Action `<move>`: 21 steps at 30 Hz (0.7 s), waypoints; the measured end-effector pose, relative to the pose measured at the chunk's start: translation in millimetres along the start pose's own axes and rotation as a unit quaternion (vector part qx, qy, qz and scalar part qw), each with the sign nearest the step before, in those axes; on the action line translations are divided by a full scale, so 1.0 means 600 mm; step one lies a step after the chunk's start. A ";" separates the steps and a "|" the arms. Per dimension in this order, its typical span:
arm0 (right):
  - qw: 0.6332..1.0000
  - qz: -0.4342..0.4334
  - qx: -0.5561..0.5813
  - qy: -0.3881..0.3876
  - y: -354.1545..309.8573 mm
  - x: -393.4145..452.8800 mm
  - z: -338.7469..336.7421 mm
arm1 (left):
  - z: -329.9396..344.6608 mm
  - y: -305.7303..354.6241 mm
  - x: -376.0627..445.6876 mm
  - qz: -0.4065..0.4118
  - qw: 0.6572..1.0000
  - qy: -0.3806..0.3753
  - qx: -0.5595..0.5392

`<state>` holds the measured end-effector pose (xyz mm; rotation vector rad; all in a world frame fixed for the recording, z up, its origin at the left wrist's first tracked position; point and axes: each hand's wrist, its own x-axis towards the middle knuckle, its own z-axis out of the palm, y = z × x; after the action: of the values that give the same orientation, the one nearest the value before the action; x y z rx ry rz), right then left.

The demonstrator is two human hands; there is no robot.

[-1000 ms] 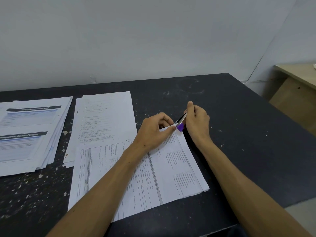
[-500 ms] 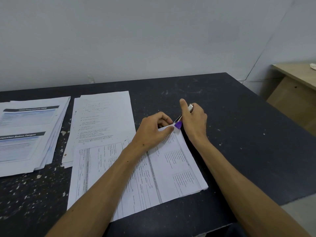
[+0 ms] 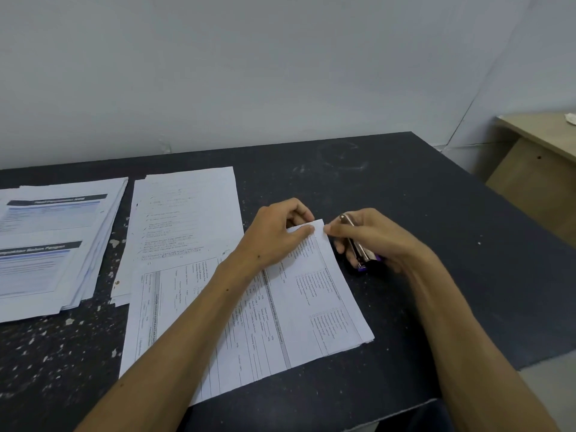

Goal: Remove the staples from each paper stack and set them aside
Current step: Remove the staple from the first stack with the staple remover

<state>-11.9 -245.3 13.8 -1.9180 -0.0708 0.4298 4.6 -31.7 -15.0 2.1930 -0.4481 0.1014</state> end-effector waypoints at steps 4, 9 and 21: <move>0.997 -0.032 -0.071 -0.008 -0.003 0.005 0.003 | -0.004 0.007 0.000 -0.001 1.000 -0.015 -0.015; 0.998 -0.041 -0.050 0.017 0.002 0.003 0.009 | -0.013 0.008 0.002 -0.019 0.999 -0.031 -0.035; 0.997 -0.054 -0.052 0.030 0.008 0.003 0.007 | -0.033 0.007 0.012 -0.061 0.991 -0.113 -0.030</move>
<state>-12.4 -243.0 7.4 -2.0175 -0.1598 0.2997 11.8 -20.6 2.0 2.1749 -0.4345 -0.2271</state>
